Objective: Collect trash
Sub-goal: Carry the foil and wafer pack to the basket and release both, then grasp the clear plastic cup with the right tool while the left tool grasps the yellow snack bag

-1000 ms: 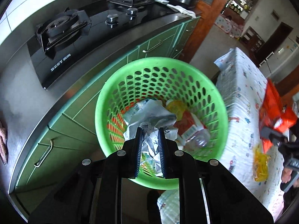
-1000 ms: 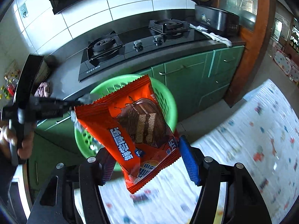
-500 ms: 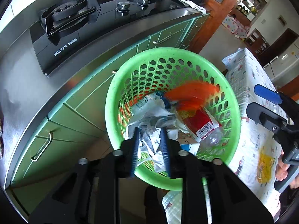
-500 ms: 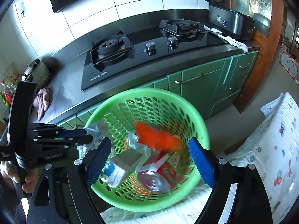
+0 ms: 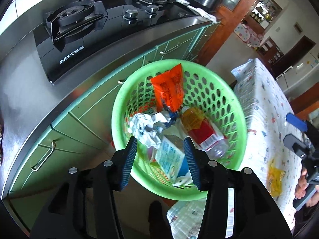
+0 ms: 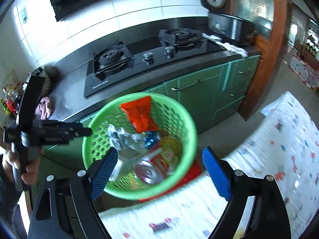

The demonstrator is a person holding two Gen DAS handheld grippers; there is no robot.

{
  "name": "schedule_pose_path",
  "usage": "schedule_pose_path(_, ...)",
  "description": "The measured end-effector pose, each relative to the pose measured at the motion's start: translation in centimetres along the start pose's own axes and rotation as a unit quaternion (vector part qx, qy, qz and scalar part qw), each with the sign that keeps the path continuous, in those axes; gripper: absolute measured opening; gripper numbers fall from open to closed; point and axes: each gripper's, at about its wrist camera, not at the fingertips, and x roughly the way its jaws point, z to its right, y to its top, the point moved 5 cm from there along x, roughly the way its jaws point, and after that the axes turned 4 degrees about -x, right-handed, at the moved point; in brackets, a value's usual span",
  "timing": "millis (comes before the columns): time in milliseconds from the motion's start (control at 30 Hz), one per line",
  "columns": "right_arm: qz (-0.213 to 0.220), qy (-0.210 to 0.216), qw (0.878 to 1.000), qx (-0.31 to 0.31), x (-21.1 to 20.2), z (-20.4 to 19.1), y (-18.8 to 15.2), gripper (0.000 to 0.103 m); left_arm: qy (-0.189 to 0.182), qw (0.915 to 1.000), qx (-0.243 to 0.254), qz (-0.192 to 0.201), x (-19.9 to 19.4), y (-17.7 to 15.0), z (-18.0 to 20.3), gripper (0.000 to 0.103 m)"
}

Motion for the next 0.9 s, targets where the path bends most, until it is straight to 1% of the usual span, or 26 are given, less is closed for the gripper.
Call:
schedule_pose_path(100,-0.003,-0.024,1.0,0.012,-1.0,2.3,-1.7,0.084,-0.002,0.9999,0.01,0.007,-0.5,0.0,0.8,0.049)
schedule_pose_path(333,-0.023,-0.082,0.994,0.068,-2.9,10.1,-6.2,0.084,-0.009,0.9995,0.026,0.012,-1.2,-0.4,2.9,0.05)
schedule_pose_path(533,-0.028,-0.132,0.982,0.131,-4.1,17.7,-8.8,0.084,-0.015,0.999,0.041,0.011,-1.4,-1.3,4.8,0.052)
schedule_pose_path(600,-0.029,-0.149,0.977,0.147,-4.4,20.0,-9.4,0.084,-0.015,0.9988,0.045,0.009,-1.3,-1.6,5.4,0.055)
schedule_pose_path(667,-0.034,-0.155,0.973,0.17,-4.3,22.4,-9.8,0.084,-0.018,0.9986,0.05,0.009,-1.3,-1.8,6.0,0.056)
schedule_pose_path(733,-0.042,-0.154,0.969,0.191,-4.0,24.4,-10.3,0.084,-0.019,0.9984,0.053,0.008,-1.4,-2.0,6.7,0.059)
schedule_pose_path(833,-0.055,-0.153,0.966,0.202,-2.9,26.1,-10.6,0.084,-0.022,0.9979,0.061,0.008,-1.4,-2.3,7.5,0.061)
schedule_pose_path(900,-0.064,-0.14,0.966,0.206,-2.1,26.7,-10.7,0.084,-0.023,0.9975,0.067,0.007,-1.4,-2.5,8.1,0.063)
